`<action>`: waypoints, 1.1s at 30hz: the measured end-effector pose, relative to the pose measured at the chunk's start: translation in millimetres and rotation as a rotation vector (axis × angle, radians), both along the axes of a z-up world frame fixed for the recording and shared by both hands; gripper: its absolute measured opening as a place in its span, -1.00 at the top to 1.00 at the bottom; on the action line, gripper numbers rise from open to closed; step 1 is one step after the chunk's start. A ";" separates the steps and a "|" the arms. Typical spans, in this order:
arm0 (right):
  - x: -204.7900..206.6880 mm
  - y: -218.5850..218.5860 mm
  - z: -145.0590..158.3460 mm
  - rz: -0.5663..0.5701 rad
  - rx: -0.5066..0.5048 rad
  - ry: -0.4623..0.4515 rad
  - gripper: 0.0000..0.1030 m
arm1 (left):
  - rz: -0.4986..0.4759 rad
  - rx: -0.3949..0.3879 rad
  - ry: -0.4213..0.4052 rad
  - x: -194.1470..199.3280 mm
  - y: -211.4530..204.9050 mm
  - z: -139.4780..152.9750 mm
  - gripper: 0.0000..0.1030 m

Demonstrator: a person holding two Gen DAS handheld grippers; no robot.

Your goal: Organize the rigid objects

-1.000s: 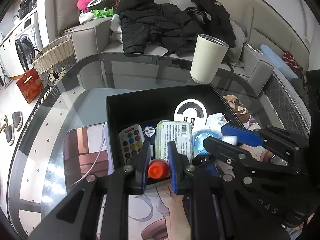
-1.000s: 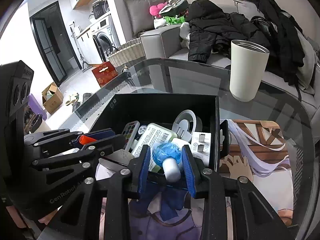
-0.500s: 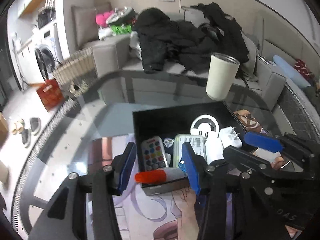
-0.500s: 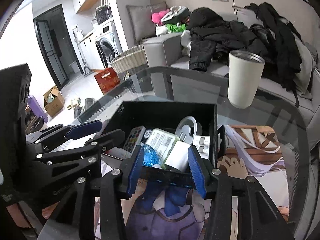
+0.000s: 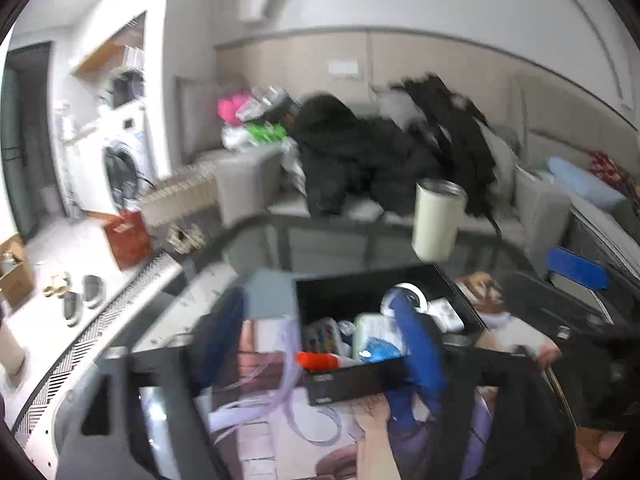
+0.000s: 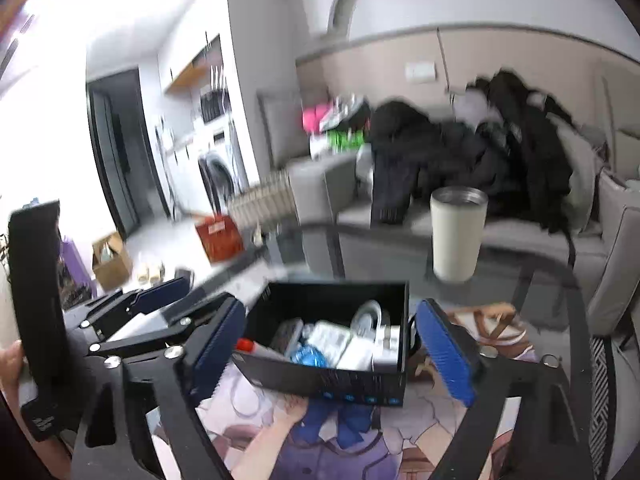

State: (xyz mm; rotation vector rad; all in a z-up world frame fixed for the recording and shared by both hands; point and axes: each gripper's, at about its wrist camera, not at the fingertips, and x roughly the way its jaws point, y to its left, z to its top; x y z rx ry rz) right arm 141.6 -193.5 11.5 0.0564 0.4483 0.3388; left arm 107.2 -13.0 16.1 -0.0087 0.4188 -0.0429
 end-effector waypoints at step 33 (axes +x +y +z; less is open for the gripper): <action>-93.8 -24.9 -60.4 -0.084 -0.103 -0.117 -0.99 | 0.048 0.056 -0.012 -83.2 -6.6 -62.9 -1.00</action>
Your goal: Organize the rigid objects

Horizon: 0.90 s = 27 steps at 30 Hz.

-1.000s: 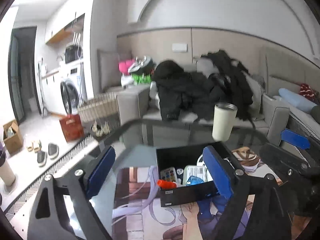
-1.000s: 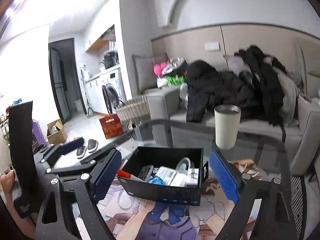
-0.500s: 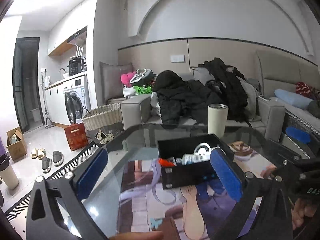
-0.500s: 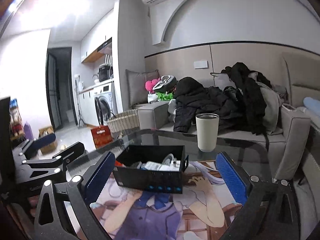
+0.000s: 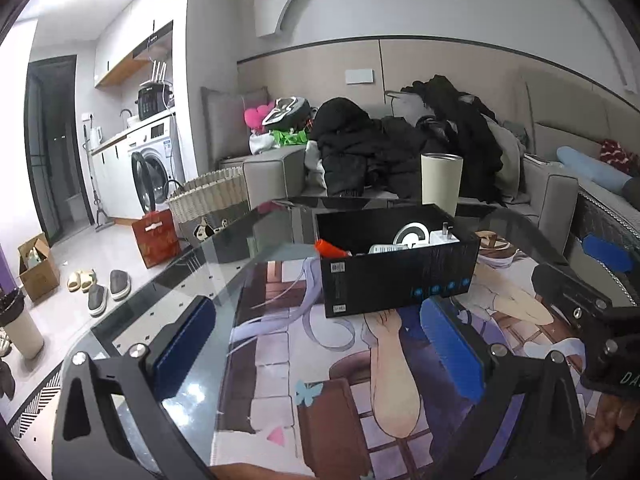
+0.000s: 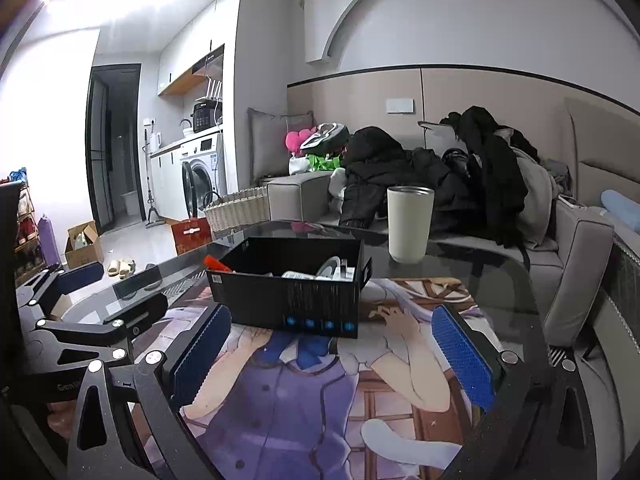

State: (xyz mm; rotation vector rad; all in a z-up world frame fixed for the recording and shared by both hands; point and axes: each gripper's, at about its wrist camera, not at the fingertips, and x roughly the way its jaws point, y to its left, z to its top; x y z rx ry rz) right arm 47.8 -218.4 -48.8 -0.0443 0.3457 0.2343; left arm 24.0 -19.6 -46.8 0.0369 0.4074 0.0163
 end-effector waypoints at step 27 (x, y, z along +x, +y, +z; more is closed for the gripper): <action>16.8 0.8 -13.2 -0.010 0.009 0.049 -0.99 | -0.013 -0.005 0.004 1.7 -4.3 1.9 -1.00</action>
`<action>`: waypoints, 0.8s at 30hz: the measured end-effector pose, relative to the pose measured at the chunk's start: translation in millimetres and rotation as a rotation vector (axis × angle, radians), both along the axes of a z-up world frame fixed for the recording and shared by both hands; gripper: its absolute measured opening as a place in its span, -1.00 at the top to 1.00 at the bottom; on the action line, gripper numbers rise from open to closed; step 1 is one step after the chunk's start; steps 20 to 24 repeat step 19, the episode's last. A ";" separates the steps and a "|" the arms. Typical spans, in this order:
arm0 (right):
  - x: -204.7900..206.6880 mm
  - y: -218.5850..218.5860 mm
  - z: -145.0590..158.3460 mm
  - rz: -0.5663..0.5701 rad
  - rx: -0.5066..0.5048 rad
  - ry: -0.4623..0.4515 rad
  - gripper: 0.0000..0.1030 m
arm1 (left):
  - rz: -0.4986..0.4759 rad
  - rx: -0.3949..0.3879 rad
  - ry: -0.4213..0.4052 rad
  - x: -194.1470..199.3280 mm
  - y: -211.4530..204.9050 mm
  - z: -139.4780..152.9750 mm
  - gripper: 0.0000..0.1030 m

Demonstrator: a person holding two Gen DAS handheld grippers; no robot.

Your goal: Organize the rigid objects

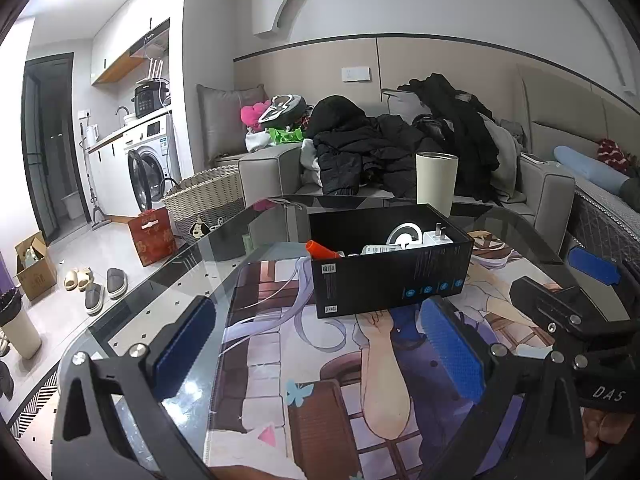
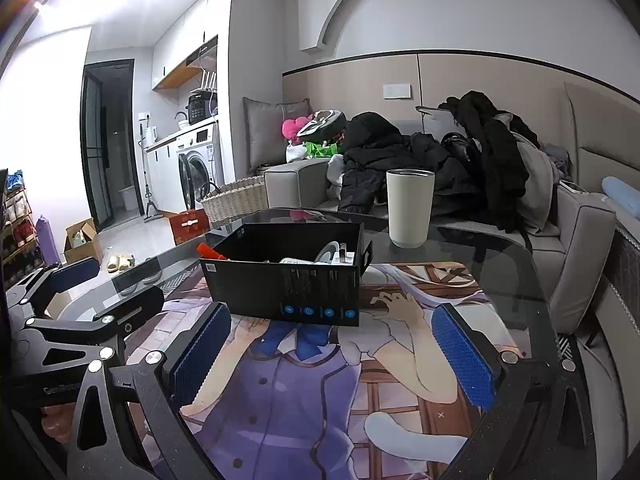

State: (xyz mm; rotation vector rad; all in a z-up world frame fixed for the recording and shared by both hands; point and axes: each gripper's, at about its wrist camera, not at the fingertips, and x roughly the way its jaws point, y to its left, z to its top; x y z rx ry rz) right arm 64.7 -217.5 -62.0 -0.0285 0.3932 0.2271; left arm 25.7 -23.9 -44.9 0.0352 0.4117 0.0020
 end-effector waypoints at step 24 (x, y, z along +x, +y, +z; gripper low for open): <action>-1.4 1.2 0.0 0.008 0.001 0.001 -0.99 | 0.003 -0.003 0.006 0.2 1.0 -1.4 -1.00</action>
